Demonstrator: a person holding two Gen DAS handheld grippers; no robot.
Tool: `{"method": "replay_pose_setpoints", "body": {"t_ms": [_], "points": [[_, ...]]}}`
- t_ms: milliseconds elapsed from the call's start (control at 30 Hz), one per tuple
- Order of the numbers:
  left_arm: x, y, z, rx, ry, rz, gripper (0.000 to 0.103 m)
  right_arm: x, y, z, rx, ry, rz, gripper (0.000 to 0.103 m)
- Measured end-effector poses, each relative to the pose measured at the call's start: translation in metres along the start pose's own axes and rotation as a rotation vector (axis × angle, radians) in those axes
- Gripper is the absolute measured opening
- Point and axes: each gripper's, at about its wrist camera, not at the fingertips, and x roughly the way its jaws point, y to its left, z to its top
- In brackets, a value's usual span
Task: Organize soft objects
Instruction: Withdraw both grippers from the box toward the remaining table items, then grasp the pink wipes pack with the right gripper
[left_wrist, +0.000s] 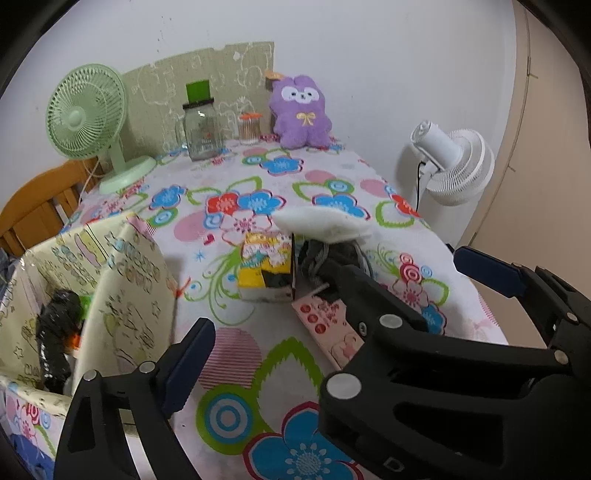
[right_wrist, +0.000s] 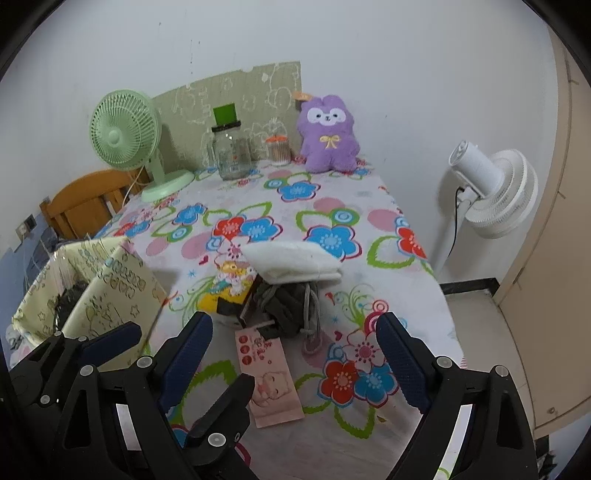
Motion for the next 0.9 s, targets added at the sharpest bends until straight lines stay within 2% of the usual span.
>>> {"method": "replay_pose_setpoints", "body": {"t_ms": [233,600,800,867,900], "points": [[0.018,0.003,-0.014,-0.019,0.07,0.006,0.087,0.022,-0.001,-0.014,-0.009,0.071,0.028,0.085],[0.033,0.014,-0.031,-0.057,0.135,0.044,0.084,0.051,0.01,-0.03,-0.053,0.164,0.083,0.076],[0.038,0.016,-0.031,-0.072,0.15,0.052,0.082,0.065,0.013,-0.033,-0.053,0.209,0.114,0.063],[0.038,0.015,-0.031,-0.068,0.148,0.056,0.082,0.066,0.013,-0.032,-0.06,0.204,0.107,0.055],[0.039,0.015,-0.03,-0.067,0.148,0.055,0.082,0.066,0.012,-0.032,-0.062,0.204,0.105,0.048]]}}
